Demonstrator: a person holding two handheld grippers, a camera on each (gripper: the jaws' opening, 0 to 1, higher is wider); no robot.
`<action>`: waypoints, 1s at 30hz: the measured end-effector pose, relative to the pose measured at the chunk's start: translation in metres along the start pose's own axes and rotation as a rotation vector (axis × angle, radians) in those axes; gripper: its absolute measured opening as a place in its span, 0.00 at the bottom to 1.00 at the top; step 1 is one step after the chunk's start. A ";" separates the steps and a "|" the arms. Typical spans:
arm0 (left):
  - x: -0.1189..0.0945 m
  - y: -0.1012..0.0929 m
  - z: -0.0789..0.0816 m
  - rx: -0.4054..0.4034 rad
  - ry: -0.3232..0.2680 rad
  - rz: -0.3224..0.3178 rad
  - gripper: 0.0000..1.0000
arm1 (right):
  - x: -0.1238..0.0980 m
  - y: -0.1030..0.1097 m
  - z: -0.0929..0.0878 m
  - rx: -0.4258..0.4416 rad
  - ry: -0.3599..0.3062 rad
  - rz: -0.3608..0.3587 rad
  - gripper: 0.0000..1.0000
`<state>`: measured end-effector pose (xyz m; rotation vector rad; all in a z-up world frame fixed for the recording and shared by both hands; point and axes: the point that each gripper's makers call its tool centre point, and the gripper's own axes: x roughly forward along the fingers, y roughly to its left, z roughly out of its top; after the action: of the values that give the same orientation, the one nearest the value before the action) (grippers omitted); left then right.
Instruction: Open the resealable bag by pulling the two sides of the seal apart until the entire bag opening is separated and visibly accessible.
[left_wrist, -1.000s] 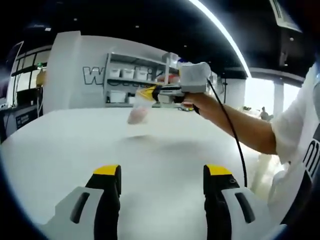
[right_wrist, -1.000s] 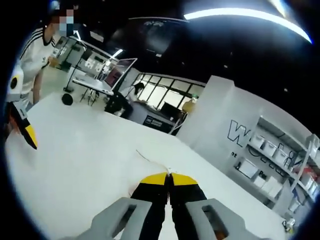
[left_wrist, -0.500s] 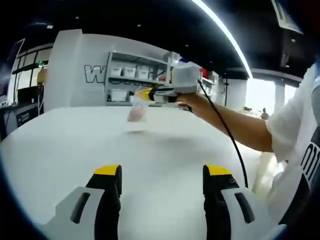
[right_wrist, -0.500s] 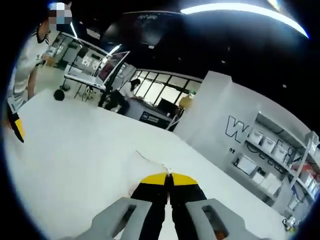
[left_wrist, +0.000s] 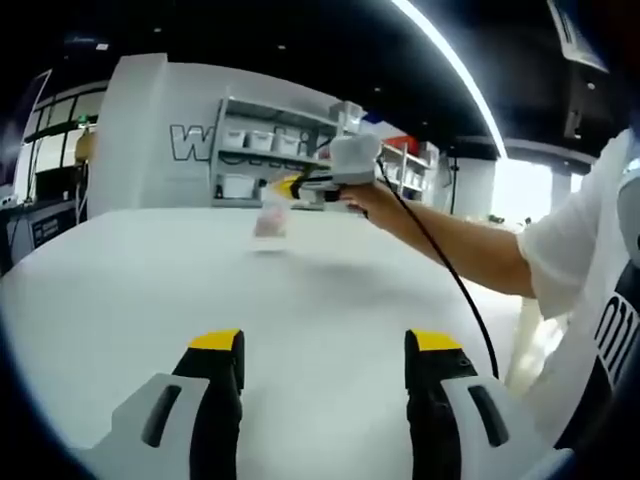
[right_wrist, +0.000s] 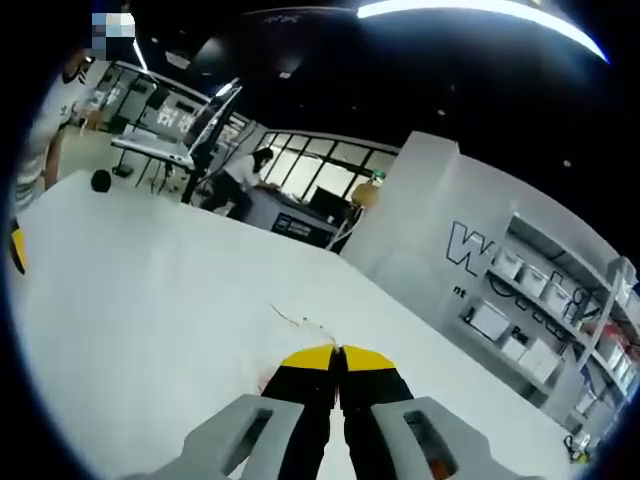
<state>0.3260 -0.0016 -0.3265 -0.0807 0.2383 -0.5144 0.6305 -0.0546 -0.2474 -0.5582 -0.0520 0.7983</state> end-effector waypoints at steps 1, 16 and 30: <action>0.000 0.000 0.000 0.000 0.001 0.001 0.64 | 0.003 -0.003 -0.003 0.006 0.003 0.000 0.00; 0.000 0.004 -0.001 -0.007 0.012 0.009 0.64 | 0.043 -0.017 -0.014 0.070 0.015 -0.011 0.00; 0.000 0.005 -0.001 -0.013 0.008 0.009 0.64 | 0.056 -0.011 -0.022 0.071 0.038 -0.027 0.00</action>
<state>0.3280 0.0024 -0.3277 -0.0903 0.2495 -0.5038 0.6824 -0.0323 -0.2702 -0.5042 0.0041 0.7598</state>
